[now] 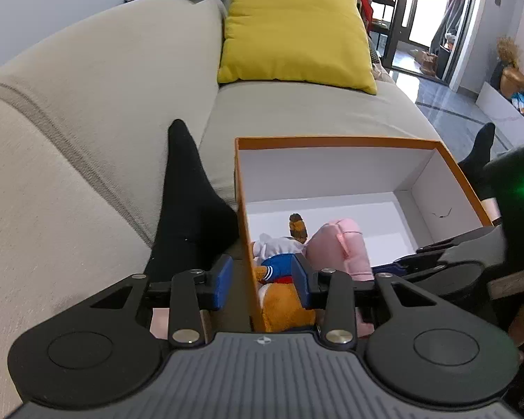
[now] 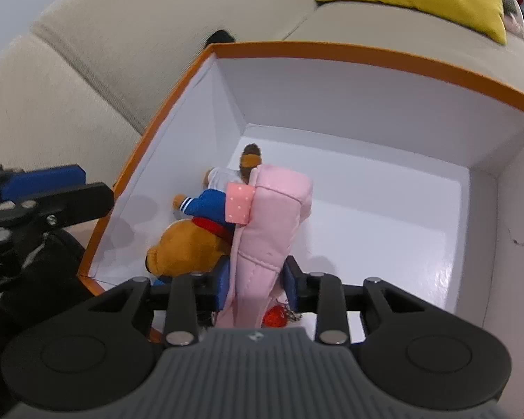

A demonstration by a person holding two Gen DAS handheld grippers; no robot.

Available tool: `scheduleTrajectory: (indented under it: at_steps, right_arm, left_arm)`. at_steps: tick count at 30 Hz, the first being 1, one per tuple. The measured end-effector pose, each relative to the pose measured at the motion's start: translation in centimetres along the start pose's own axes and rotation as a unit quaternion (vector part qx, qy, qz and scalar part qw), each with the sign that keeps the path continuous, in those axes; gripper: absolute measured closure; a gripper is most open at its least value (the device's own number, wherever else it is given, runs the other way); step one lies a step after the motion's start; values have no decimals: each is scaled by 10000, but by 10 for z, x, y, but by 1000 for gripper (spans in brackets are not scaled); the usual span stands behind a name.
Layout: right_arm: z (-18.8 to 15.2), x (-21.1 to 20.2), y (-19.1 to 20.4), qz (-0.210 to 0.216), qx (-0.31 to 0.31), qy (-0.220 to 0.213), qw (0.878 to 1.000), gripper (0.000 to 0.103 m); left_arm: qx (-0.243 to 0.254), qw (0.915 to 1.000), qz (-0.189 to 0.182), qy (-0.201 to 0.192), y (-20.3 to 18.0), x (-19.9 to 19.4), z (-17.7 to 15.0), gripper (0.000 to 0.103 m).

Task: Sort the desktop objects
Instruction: 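Carry the pink backpack and stuffed bear into the orange box and release both, then withdraw both tools and grasp the pink card wallet with the left gripper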

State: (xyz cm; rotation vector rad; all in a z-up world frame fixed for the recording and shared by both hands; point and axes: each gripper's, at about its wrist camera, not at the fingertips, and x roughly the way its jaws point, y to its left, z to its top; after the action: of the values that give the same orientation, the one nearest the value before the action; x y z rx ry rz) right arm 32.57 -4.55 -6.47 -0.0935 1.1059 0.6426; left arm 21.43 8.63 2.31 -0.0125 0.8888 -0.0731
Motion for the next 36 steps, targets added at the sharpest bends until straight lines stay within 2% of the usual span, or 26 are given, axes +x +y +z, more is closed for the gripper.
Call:
scheduleTrajectory:
  at_steps: [3, 6, 8, 9, 11, 14, 16, 18, 26, 28, 31, 36]
  right_arm:
    - [2, 6, 9, -18, -101, 14, 9999, 65]
    - [3, 5, 12, 97, -177, -13, 9998, 57]
    - [3, -1, 12, 244, -238, -83, 9994, 52]
    - [3, -5, 11, 327, -234, -112, 9991, 46]
    - [2, -13, 8, 453, -191, -176, 9986, 44]
    - [3, -18, 6, 549, -141, -269, 9980, 49]
    - [5, -16, 2, 510, -77, -275, 9983, 66]
    - [6, -10, 2, 413, -18, -242, 9989, 73]
    - [2, -20, 2, 304, -149, -471, 9983, 71]
    - [-5, -27, 2, 298, -168, -560, 9978, 71]
    - [-19, -45, 3, 323, -270, -775, 9961, 71]
    - [-54, -83, 1, 475, -334, -1154, 9916, 70]
  left_arm:
    - [-35, 10000, -14, -6, 4, -3, -3, 60]
    - [-71, 9999, -71, 3, 8, -4, -7, 60]
    - [-97, 9999, -114, 4, 10, -4, -9, 59]
    - [-122, 9998, -135, 5, 11, -4, -10, 59]
    - [-181, 9997, -179, 7, 14, -6, -13, 59]
    - [-277, 9993, -261, -29, 18, -10, -15, 58]
    - [-290, 9991, -279, -99, 18, -14, -18, 58]
    - [-308, 9990, -286, -147, 17, -19, -21, 58]
    - [-316, 9989, -283, -219, 13, -34, -31, 57]
    - [-286, 9986, -350, -258, 10, -41, -35, 52]
    - [-176, 9986, -428, -260, 3, -51, -43, 51]
    - [-33, 9983, -574, -43, -13, -57, -65, 44]
